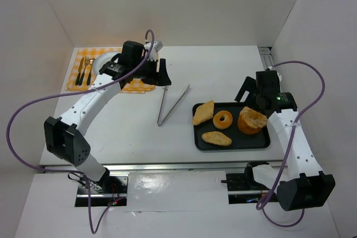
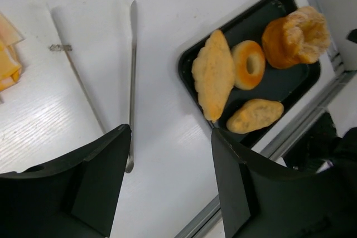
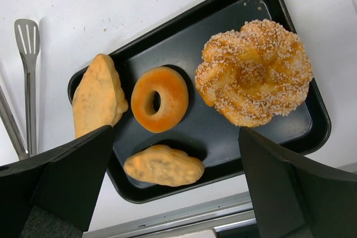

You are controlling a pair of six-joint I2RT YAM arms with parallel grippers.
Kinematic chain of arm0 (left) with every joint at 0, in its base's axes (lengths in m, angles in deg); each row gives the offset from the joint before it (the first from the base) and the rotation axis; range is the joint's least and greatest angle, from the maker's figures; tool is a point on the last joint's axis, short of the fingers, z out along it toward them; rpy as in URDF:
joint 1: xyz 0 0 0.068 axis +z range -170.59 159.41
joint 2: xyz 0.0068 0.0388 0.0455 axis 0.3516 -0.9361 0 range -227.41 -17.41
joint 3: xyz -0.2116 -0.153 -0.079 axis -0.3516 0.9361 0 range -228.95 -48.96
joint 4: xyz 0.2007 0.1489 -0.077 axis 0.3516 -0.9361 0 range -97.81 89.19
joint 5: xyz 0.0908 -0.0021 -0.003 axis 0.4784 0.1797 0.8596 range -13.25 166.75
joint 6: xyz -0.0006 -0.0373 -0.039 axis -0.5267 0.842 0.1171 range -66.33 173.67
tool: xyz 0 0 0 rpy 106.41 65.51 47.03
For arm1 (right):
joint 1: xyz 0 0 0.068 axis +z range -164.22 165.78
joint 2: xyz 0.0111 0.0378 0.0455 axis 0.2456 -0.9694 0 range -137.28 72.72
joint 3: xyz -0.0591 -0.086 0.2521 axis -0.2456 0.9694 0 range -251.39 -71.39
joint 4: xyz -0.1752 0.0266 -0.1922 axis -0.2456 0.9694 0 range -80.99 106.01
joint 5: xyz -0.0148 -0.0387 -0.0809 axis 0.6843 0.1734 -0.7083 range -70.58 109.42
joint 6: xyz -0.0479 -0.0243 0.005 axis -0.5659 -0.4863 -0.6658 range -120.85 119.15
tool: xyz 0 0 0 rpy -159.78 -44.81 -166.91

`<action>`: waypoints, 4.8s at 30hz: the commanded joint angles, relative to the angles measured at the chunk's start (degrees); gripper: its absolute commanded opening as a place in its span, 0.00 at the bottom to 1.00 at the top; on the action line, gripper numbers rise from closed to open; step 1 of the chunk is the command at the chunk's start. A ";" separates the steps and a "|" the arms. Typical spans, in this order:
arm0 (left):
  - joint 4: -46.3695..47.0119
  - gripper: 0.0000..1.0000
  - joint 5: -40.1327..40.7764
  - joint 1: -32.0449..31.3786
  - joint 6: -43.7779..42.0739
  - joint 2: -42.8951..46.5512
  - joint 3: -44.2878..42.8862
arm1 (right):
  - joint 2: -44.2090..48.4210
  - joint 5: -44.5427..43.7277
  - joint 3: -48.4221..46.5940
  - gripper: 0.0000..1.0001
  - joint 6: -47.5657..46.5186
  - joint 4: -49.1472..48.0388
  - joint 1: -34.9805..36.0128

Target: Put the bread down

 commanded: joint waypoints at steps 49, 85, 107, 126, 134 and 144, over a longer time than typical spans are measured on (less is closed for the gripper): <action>3.24 0.52 26.45 -8.90 0.27 -27.84 -2.01 | 1.55 1.70 0.64 1.00 -2.73 -2.27 -0.14; -11.62 0.49 4.99 -28.68 6.14 -4.27 -2.62 | 1.03 -1.03 -4.72 1.00 -3.79 -0.07 -0.14; -11.16 0.59 16.06 -31.48 17.93 -15.79 -7.00 | 2.17 -2.08 -5.16 1.00 -3.79 1.07 -0.14; -11.26 0.31 15.45 -32.54 15.65 -19.84 -15.10 | 3.75 -2.08 -2.43 1.00 -3.79 1.07 -0.14; -11.87 0.17 14.93 -29.82 15.64 -12.19 -18.27 | 3.75 -1.56 -3.04 1.00 -3.27 1.07 -0.14; -14.78 0.09 16.50 -8.58 7.65 -7.00 -18.70 | 3.92 -7.81 -11.57 1.00 -7.22 3.89 -0.14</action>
